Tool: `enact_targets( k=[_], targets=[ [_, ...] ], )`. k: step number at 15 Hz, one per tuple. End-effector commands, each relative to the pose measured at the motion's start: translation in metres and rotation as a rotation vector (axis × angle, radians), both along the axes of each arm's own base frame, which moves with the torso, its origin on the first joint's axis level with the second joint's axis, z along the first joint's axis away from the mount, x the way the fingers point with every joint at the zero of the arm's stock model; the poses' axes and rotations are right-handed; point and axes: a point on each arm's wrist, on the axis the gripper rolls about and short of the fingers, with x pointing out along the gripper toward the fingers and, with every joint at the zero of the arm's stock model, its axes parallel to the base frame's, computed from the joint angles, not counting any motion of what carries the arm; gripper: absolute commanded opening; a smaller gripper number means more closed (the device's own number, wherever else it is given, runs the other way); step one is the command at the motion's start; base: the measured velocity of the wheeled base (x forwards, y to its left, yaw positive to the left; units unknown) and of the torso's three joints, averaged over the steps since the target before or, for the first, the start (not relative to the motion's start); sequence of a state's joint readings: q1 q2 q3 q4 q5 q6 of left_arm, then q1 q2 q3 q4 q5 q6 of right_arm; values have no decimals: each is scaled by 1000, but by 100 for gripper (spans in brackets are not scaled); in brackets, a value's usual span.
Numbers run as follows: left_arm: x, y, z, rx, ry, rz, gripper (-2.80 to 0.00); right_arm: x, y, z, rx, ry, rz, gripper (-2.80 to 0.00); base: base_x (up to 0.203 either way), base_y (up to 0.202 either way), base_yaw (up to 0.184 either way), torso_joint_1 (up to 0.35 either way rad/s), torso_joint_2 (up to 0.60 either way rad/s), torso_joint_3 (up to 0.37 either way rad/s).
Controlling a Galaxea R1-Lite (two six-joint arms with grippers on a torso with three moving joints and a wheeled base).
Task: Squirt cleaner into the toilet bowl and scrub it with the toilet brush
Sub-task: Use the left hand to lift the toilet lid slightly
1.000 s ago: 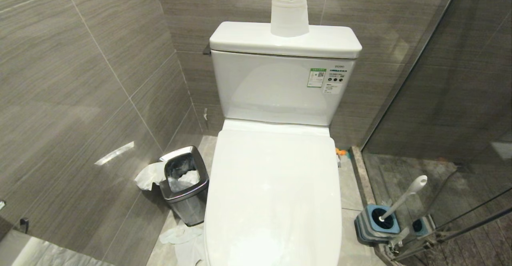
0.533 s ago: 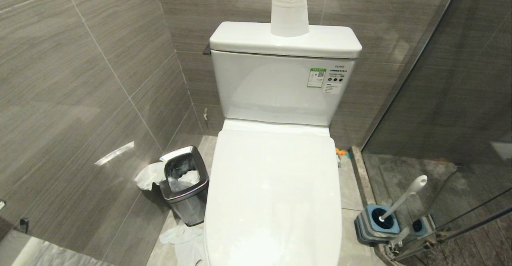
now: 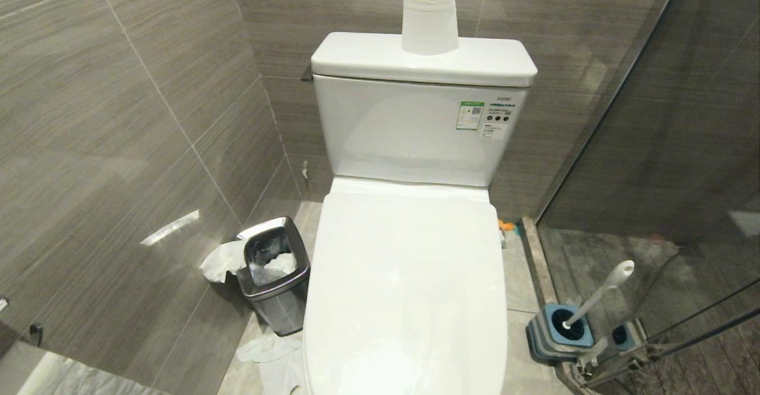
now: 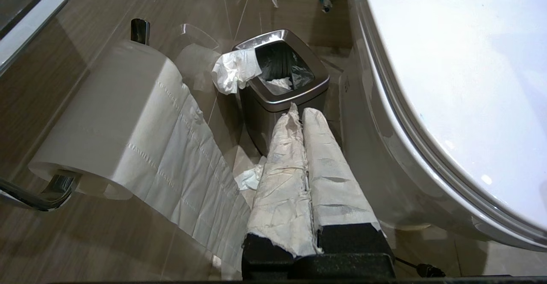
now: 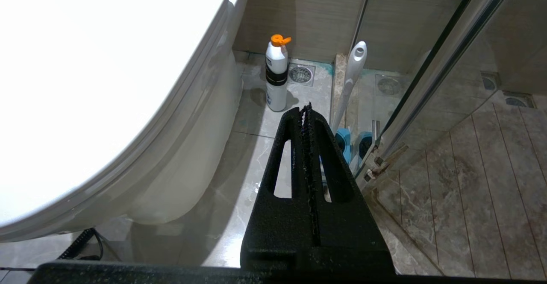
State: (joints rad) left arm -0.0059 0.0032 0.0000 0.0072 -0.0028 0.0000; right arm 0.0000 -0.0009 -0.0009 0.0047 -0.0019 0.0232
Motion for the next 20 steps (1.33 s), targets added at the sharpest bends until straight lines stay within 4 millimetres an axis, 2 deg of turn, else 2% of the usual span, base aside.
enact_targets(
  k=[1,20],
  targets=[
    [0,0,-1,0,3,-1,-280,0,0,0,0,1,0,-280,0,0,0,0,0,0],
    [0,0,-1,0,3,-1,-280,0,0,0,0,0,0,-280,0,0,0,0,0,0]
  ],
)
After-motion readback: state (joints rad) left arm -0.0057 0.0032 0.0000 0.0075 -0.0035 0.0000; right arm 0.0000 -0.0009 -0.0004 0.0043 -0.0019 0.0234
